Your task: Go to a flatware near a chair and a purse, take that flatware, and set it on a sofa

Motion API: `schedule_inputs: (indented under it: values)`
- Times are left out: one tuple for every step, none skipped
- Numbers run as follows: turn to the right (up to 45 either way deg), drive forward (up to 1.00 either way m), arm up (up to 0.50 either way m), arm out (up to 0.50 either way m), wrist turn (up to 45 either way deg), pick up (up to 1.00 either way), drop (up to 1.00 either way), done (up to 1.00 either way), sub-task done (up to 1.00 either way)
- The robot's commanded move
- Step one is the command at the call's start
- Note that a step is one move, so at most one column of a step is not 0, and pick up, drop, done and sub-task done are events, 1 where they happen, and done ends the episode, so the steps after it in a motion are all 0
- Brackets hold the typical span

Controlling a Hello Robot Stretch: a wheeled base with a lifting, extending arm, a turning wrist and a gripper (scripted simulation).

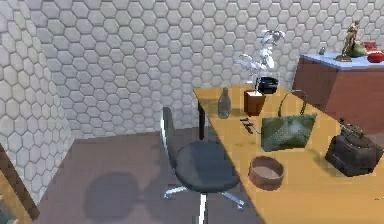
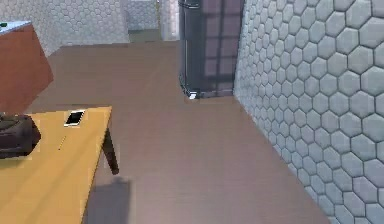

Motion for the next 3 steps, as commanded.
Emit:
schedule_inputs:
  values:
    - [45.0, 0.0, 0.0, 0.0, 0.0, 0.0, 0.0, 0.0, 0.0]
    - [45.0, 0.0, 0.0, 0.0, 0.0, 0.0, 0.0, 0.0, 0.0]
    - [24.0, 0.0, 0.0, 0.0, 0.0, 0.0, 0.0, 0.0, 0.0]
